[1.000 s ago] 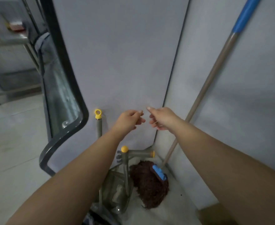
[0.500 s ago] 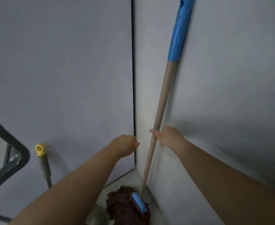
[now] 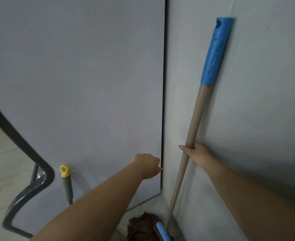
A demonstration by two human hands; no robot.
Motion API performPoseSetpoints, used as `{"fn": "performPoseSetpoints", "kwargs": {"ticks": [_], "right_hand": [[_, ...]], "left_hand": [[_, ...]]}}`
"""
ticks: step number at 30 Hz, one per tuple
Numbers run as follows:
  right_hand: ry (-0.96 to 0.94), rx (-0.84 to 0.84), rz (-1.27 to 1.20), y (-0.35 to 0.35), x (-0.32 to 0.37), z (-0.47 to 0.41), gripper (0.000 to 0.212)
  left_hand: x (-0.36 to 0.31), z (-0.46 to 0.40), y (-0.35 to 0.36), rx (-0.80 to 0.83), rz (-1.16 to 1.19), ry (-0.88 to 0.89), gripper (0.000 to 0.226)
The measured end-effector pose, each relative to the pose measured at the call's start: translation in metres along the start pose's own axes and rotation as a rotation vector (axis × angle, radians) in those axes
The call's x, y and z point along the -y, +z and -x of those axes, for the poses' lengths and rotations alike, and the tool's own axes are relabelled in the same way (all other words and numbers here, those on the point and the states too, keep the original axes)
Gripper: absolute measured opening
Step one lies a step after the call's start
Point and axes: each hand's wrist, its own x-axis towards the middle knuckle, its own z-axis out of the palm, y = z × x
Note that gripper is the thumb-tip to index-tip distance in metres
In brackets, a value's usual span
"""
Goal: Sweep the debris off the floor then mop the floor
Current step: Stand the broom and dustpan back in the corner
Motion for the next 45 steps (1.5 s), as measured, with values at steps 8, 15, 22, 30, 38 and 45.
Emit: {"fn": "performPoseSetpoints", "kwargs": {"ticks": [8,15,22,30,38,45], "right_hand": [[-0.072,-0.163,-0.18,0.022,-0.01,0.034,0.026],[-0.143,-0.192,-0.182,0.003,-0.009,0.078,0.028],[-0.344,-0.151,-0.168,-0.05,-0.014,0.142,0.027],[-0.472,0.011,-0.121,-0.113,-0.05,0.238,0.028],[-0.596,0.085,-0.19,-0.143,-0.051,0.309,0.022],[-0.602,0.353,-0.522,-0.133,0.01,0.355,0.018]], "left_hand": [[0.008,0.008,0.005,0.021,0.141,0.068,0.046],[-0.009,0.038,-0.011,-0.083,0.268,0.071,0.046],[-0.082,0.091,-0.011,-0.162,0.541,-0.021,0.049],[-0.212,0.164,0.016,-0.138,0.609,-0.107,0.051],[-0.271,0.217,0.022,-0.353,0.759,-0.214,0.036],[-0.269,0.255,0.06,-0.354,0.784,-0.451,0.036]]}}
